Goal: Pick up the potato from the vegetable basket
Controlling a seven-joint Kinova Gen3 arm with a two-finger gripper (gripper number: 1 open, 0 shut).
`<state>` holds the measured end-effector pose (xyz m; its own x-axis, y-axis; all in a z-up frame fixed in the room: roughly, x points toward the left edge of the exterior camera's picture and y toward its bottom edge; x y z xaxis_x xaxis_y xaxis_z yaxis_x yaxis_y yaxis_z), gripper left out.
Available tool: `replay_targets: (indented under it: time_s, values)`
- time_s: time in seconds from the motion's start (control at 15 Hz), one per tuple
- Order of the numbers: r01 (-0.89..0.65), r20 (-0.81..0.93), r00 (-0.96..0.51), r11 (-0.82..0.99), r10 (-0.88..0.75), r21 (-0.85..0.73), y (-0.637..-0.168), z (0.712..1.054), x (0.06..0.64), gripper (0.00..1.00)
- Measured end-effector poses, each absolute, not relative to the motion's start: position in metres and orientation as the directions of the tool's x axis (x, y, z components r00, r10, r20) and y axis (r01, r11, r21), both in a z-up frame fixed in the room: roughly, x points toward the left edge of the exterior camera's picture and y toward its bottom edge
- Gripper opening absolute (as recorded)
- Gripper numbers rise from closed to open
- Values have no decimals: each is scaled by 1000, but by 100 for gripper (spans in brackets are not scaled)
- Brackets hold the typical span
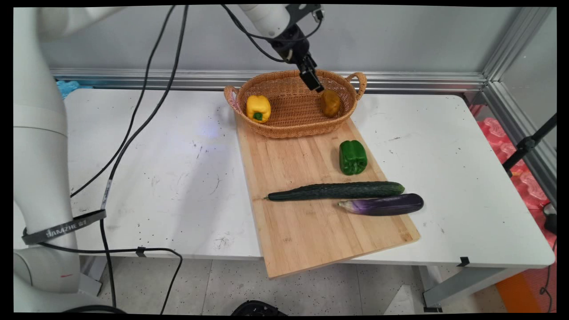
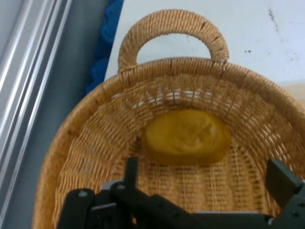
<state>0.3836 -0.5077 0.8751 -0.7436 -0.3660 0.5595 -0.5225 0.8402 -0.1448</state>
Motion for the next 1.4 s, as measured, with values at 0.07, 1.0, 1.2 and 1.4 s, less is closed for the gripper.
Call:
replay_targets:
  time_s: [0.07, 1.0, 1.2, 1.4]
  values:
    - [-515, 565, -743, 845, -359, -141, -514, 870, 381, 100]
    - [-563, 597, -689, 822, -410, -85, -547, 811, 363, 100]
    - [-573, 599, -680, 816, -423, -74, -547, 804, 360, 100]
    - [-584, 599, -671, 809, -436, -65, -547, 798, 357, 100]
